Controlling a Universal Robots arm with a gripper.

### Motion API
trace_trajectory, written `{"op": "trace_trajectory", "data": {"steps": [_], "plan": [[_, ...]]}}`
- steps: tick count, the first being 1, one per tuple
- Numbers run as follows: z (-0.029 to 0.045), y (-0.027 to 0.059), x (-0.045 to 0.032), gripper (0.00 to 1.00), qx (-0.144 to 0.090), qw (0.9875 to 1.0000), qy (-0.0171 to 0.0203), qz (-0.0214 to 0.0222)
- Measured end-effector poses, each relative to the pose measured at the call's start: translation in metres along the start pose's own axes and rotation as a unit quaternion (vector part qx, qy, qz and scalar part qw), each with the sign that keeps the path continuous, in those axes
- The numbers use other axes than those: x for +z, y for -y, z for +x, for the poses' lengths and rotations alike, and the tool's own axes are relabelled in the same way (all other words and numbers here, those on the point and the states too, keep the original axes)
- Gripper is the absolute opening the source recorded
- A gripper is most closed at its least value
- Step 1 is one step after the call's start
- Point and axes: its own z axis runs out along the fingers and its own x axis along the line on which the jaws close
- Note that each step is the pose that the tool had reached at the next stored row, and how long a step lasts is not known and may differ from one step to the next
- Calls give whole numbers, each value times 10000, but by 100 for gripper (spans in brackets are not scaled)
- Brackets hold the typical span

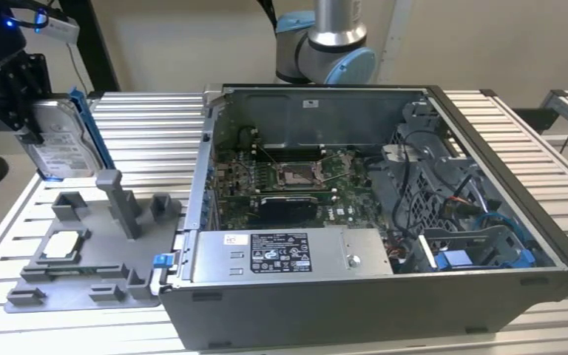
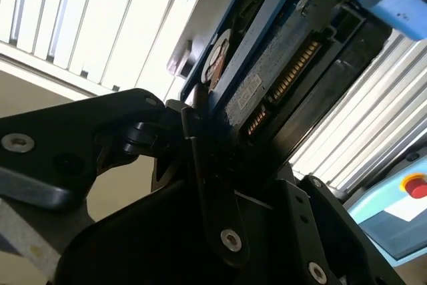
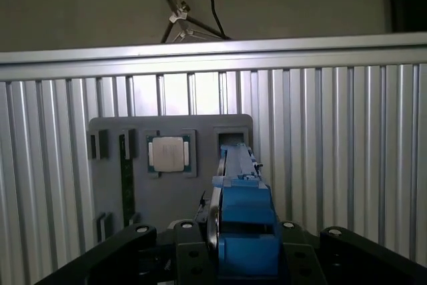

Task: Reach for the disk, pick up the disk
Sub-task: 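Pick up the disk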

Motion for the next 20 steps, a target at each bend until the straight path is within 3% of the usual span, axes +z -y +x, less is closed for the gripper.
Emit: {"op": "trace_trajectory", "data": {"steps": [7, 15, 20], "plan": [[1, 0, -51, 0, 0, 10000, 0, 0], [5, 0, -224, 0, 0, 10000, 0, 0], [7, 0, -289, 0, 0, 10000, 0, 0]]}}
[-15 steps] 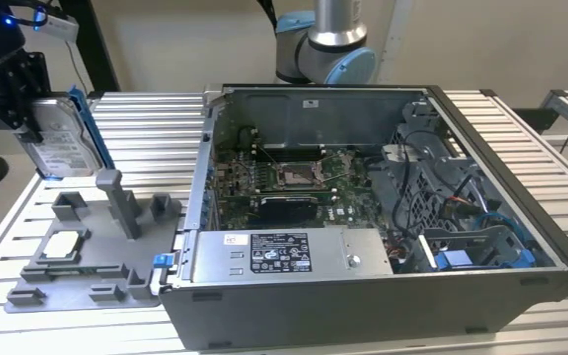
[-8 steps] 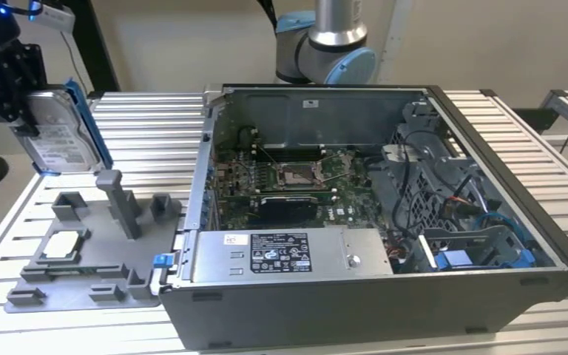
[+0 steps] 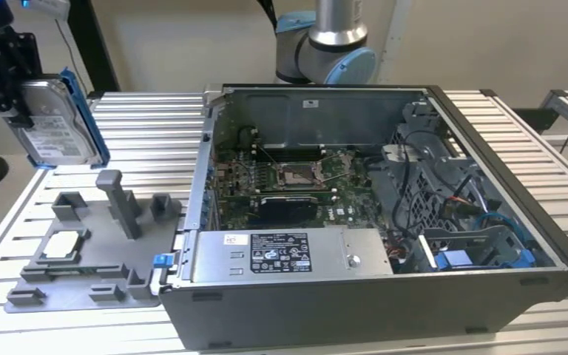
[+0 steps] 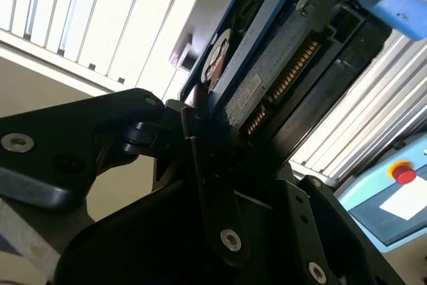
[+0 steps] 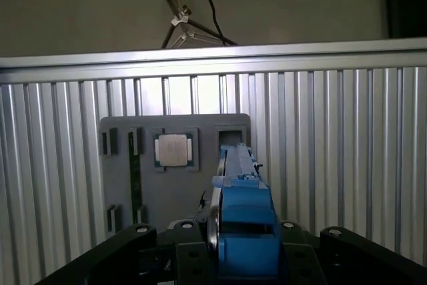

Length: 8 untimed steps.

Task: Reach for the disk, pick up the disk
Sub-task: 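Pick up the disk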

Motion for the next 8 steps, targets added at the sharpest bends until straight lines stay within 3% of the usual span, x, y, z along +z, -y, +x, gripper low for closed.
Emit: {"op": "trace_trajectory", "data": {"steps": [8], "plan": [[2, 0, -87, 0, 0, 10000, 0, 0]]}}
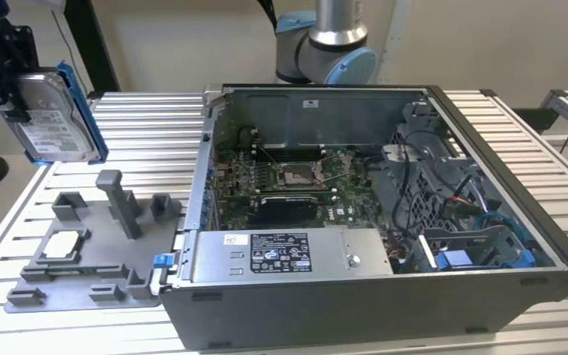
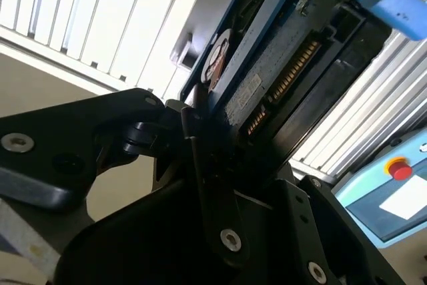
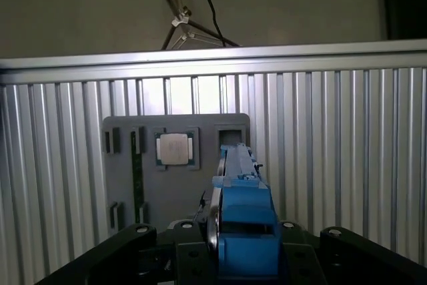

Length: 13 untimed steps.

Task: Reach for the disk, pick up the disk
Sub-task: 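Pick up the disk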

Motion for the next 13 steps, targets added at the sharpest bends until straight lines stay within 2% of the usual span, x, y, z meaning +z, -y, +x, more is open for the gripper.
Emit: {"op": "trace_trajectory", "data": {"steps": [13], "plan": [[5, 0, -205, 0, 0, 10000, 18, -1]]}}
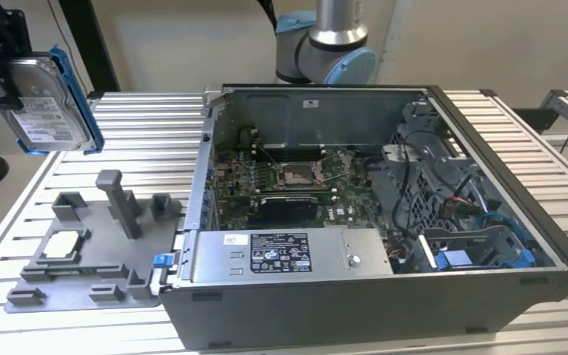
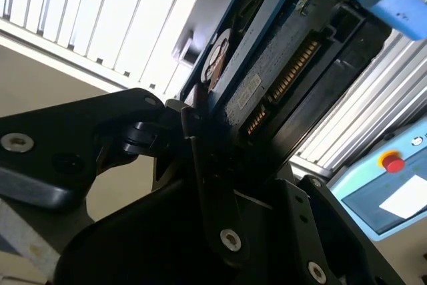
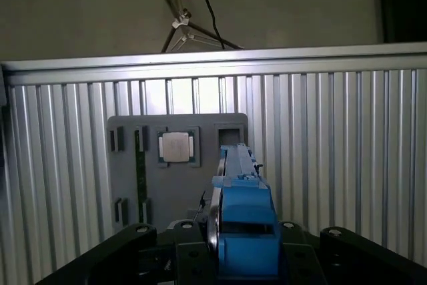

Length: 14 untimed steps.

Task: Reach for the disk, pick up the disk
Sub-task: 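Pick up the disk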

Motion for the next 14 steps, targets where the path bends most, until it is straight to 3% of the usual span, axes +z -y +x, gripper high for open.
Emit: {"op": "trace_trajectory", "data": {"steps": [5, 14], "plan": [[2, 0, -113, 0, 0, 10000, 8, 0], [5, 0, -250, 0, 0, 10000, 17, -1]]}}
